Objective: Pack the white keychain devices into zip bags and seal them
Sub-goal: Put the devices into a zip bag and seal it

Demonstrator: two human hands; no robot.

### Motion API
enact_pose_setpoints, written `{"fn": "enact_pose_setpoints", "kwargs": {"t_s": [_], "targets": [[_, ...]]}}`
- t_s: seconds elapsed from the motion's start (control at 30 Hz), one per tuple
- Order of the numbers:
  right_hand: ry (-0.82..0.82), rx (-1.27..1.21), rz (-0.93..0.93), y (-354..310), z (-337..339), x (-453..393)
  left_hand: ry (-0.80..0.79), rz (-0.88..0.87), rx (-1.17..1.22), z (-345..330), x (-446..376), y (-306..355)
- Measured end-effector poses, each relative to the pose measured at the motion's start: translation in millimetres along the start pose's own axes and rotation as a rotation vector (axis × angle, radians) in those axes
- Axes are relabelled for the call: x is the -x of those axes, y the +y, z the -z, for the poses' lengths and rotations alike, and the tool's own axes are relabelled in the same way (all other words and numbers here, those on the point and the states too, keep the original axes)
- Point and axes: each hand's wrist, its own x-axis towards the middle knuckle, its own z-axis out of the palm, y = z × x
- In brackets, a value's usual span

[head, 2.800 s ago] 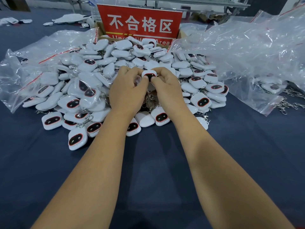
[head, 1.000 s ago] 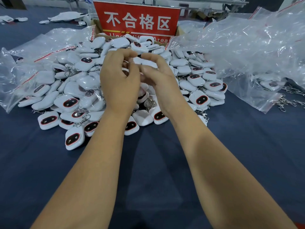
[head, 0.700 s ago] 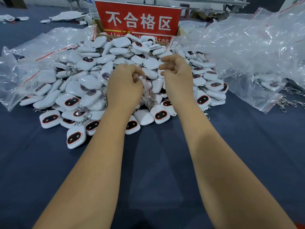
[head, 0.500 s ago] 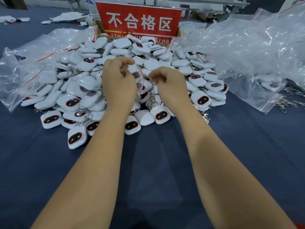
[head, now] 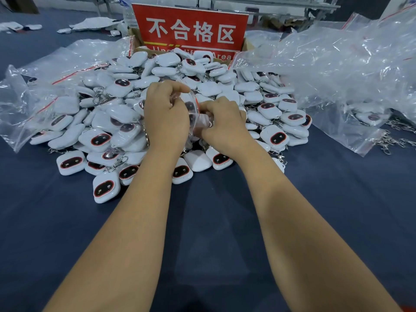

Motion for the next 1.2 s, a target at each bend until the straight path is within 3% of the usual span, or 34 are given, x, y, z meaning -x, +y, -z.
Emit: {"fn": "enact_pose_setpoints", "kwargs": {"t_s": [0.17,0.37,0.57,0.73,1.2], "targets": [[0.114,-0.131,0.032,-1.9,-0.5,4.8,-0.027,-0.011,-0.011,-0.4,-0.2,0.0],[0.322,-0.576,-0.092,0.7,3.2,4.9,-0.125,-0.004,-0.077,0.3,1.8,-1.1],[0.192,-1.032,-0.181,-0.4,5.4,-0.1,-0.196,-0.064,-0.21,-1.7,1.7,-0.9],[0.093,-1.015,-0.178,-0.7,3.0,-1.2,-0.199,-0.055,-0.173,-0.8,1.2,1.3],[0.09,-0.976,-0.138,0.9,2.4,1.0,-0.23,0.01,-0.124,1.1,2.5,5.1]]}}
